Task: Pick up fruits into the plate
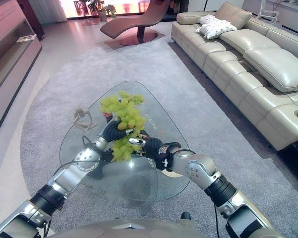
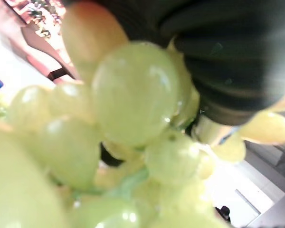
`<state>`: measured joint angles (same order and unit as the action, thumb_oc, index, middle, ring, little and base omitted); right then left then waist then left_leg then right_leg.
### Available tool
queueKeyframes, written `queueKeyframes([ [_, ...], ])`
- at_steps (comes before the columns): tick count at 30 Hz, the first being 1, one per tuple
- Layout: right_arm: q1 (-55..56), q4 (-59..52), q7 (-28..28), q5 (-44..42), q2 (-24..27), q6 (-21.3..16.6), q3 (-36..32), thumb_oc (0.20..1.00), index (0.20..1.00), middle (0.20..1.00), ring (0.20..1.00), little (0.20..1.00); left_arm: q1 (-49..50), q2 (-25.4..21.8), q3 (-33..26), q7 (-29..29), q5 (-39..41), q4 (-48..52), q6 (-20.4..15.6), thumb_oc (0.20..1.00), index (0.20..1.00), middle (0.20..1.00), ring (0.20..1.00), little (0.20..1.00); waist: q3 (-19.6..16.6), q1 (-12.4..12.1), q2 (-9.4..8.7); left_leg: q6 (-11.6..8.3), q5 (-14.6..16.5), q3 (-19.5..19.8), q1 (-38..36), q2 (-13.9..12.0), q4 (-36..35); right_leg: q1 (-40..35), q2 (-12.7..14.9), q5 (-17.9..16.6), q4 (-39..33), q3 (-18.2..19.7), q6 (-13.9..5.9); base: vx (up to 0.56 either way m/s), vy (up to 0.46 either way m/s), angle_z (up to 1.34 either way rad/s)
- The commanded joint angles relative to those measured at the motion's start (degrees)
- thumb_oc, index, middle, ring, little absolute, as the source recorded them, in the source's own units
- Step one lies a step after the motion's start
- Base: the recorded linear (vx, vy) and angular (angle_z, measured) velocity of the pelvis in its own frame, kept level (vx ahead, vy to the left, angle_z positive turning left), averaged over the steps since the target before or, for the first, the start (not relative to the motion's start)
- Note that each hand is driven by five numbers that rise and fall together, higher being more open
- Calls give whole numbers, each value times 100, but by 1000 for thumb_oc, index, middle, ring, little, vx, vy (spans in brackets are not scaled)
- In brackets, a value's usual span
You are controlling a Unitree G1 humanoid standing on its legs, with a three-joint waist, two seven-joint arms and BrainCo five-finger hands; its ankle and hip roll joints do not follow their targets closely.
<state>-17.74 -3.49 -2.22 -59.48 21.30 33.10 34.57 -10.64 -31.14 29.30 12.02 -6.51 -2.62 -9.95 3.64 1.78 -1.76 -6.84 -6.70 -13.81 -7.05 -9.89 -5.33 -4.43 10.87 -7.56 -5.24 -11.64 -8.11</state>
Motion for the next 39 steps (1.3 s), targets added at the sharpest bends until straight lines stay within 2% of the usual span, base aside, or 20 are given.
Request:
queueKeyframes([
  [1,-538,-432,176,-430,-997,-287,642,1000,1000,1000,1000,1000,-1350,561,262,288,43,389,-373,200,200,200,200,200,144,-18,-42,38,407,-49,-110,-90,128,-239,95,387,210,-182,-45,0,0,0],
  [8,-566,-356,-8,-243,-1174,-589,627,1000,1000,1000,1000,1000,-1371,772,350,78,791,478,13,200,200,200,200,200,140,-4,-42,54,420,-37,-99,-55,129,-231,104,364,178,-167,-55,0,0,0],
  [10,-580,-358,-2,-195,-1180,-649,622,1000,1000,1000,1000,1000,-1356,807,360,54,886,470,28,200,200,200,200,200,142,-3,-43,56,423,-45,-107,-54,126,-230,105,359,177,-172,-56,0,0,0],
  [12,-615,-402,-72,-44,-1250,-804,592,1000,1000,1000,1000,1000,-1270,976,442,-165,1549,483,301,200,200,200,200,200,152,-1,-34,67,429,-68,-110,-44,134,-234,121,339,164,-172,-72,0,0,0],
  [14,-651,-405,-95,-38,-1289,-804,593,1000,1000,1000,1000,1000,-1239,1065,463,-271,1890,503,487,200,200,200,200,200,154,1,-37,71,427,-89,-112,-42,137,-227,131,326,160,-182,-76,0,0,0],
  [18,-709,-467,-93,-78,-1347,-744,614,1000,1000,1000,1000,1000,-1178,1206,544,-390,2324,551,632,200,200,200,200,200,165,-3,-35,86,428,-127,-110,-41,136,-210,143,300,148,-181,-87,0,0,0],
  [19,-722,-498,-98,-60,-1372,-767,631,875,875,875,875,875,-1169,1231,561,-446,2480,558,631,200,200,200,200,200,171,-5,-31,95,426,-136,-109,-40,139,-201,146,294,148,-172,-85,0,0,0],
  [20,-738,-541,-86,-40,-1383,-772,654,213,213,213,213,213,-1155,1260,585,-458,2591,588,669,200,200,200,200,200,174,-6,-33,101,427,-142,-105,-37,141,-194,145,291,147,-164,-86,0,0,0],
  [28,-900,-634,-75,-26,-1466,-854,737,200,200,200,200,200,-1180,1397,674,-653,3106,666,881,200,200,200,200,200,192,-32,-27,135,434,-118,-104,-26,142,-185,144,289,156,-121,-82,0,0,0],
  [39,-880,-656,-170,-223,-1401,-869,716,200,200,200,200,200,-1249,1337,695,-886,3010,775,911,200,200,200,200,200,156,-14,-18,156,435,-95,-120,-30,139,-183,126,319,196,-70,-68,0,0,0],
])
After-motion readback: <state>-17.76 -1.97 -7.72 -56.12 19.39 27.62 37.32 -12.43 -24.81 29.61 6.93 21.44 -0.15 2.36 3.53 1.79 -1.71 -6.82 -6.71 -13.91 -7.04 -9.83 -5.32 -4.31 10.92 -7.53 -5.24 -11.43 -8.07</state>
